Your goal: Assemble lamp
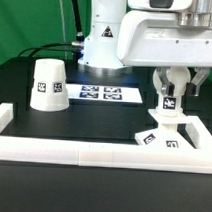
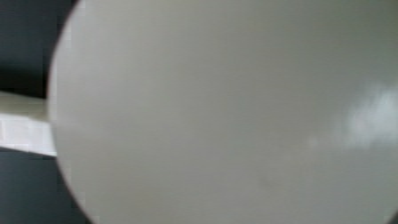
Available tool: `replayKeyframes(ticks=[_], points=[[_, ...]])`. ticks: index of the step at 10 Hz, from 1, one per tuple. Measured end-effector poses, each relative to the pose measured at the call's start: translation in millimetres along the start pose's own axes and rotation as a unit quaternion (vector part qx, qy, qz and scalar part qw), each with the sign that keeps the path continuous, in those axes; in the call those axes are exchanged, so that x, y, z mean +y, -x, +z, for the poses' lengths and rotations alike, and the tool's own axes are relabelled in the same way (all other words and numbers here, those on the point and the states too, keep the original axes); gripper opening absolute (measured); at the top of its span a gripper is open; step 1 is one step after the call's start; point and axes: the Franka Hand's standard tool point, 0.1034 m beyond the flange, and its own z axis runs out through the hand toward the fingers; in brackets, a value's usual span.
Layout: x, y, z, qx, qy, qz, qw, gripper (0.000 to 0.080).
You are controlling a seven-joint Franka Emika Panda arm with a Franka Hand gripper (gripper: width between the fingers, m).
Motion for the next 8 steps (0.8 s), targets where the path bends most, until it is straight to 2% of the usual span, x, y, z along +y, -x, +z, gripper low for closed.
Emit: replayKeyframes(ticks=[1,2,4,8], points=[[-1.6,-0.6,0.2,0.000,-0.001,0.052,0.999,0.0079],[-2.4,-1.4,0.0,0.000,-0.004,0.113,0.994,0.0025],[-4.4,-7.2,0.1,-0.007,-0.005,0.211,0.977,0.0005],[-4.2,-7.4,-2.8,-0.004,-0.004,0.194,0.981,0.0002]])
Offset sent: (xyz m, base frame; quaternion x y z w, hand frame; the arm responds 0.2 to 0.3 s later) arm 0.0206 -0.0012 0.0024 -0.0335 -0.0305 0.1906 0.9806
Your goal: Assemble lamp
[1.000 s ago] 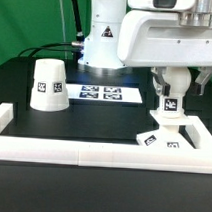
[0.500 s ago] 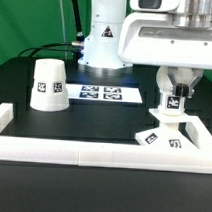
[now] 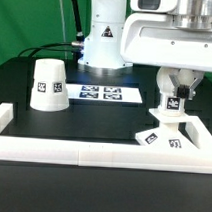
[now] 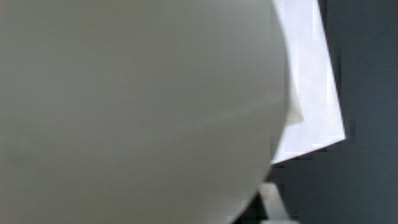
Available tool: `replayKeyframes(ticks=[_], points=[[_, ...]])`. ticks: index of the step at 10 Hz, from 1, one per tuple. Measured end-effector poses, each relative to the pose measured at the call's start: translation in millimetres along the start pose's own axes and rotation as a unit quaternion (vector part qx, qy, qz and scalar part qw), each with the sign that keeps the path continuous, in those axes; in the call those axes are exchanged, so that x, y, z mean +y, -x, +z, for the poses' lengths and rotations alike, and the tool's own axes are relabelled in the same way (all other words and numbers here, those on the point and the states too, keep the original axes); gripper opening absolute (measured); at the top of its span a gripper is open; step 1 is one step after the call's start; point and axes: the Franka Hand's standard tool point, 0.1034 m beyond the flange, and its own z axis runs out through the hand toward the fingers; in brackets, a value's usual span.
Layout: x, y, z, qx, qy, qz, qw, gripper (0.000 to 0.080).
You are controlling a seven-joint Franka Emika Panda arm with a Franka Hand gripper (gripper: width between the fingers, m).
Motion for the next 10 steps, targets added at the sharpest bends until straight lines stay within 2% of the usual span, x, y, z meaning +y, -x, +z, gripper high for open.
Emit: replayKeyframes(ticks=[1,2,3,4,5,6,7,8,10], points=[[-1.3,3.0,-5.8,0.001,-0.002,-0.022,1.000,0.0002],[-2.9,8.5,-9.8,0.000,-0.003,-0.032,0.999,0.0142],[-4.8,10.5,-13.7,0.000,-0.005,-0.038,0.999,0.0142],[-4.7,8.6,-19.1,0.003,-0.008,-0.047,0.999,0.0342],[-3.4,6.7,-24.8,0.006,-0.010,-0.049,0.999,0.0479],[-3.9,6.1,-32.0,0.009,-0.012,-0.049,0.999,0.0479],[-3.6,5.6,-39.4,0.012,-0.015,-0.048,0.999,0.0639],[-2.8,4.3,-46.7,0.015,-0.018,-0.046,0.999,0.0681],[1.6,19.1,-51.4,0.017,-0.022,-0.032,0.999,0.0696]])
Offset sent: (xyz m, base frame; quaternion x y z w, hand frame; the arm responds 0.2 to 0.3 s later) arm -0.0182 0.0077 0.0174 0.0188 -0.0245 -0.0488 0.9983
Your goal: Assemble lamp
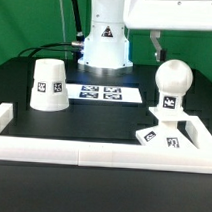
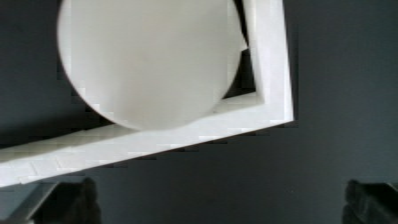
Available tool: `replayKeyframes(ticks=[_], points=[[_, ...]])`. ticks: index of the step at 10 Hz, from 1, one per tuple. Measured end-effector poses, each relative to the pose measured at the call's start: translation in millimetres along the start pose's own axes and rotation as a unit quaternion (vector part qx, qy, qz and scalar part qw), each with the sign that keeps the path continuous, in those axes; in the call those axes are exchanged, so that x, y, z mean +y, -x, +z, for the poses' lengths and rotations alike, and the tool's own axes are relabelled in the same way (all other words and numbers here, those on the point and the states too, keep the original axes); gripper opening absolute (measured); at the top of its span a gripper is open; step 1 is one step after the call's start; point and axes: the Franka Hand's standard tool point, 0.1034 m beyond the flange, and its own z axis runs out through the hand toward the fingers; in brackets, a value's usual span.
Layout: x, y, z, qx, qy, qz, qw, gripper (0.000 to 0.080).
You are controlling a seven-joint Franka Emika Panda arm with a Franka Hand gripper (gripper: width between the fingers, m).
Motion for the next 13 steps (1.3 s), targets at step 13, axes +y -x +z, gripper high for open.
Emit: replayKeyframes(ticks=[13], points=[[16.1,30.7,33.8,0.019,0.003,-0.002,1.000,0.0699]])
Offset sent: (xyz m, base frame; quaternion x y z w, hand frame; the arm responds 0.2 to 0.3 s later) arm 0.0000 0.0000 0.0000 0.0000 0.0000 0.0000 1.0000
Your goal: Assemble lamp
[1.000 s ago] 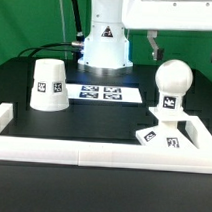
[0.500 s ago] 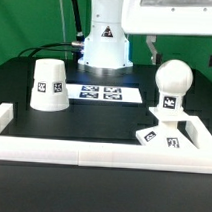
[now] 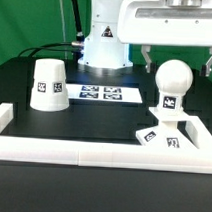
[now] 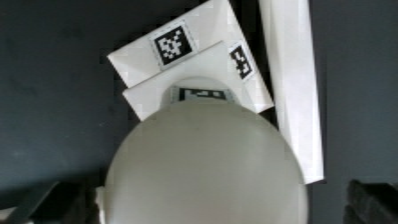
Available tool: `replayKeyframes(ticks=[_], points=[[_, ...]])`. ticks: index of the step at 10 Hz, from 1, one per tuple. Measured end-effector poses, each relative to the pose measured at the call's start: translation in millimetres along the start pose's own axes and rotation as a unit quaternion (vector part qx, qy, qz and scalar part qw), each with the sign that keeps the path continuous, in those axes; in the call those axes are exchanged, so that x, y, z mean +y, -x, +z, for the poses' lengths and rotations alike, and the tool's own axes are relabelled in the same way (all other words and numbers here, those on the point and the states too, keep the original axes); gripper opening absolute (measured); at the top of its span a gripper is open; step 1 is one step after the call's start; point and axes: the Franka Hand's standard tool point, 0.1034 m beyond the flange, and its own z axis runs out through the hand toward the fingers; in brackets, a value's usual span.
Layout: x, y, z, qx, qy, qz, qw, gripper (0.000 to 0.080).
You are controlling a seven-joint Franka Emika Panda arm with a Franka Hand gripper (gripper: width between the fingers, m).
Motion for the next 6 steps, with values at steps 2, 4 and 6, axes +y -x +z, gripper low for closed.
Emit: replayKeyframes(ticks=[2,4,6], points=[[0.8,0.6,3.6,-0.002,0.002,0.000,1.000,0.0699],[1.1,0.8,4.6,-0.002,0.002,0.000,1.000,0.0596],[1.1,0.8,4.8,-0.002,0.002,0.005,1.000,0.0577]])
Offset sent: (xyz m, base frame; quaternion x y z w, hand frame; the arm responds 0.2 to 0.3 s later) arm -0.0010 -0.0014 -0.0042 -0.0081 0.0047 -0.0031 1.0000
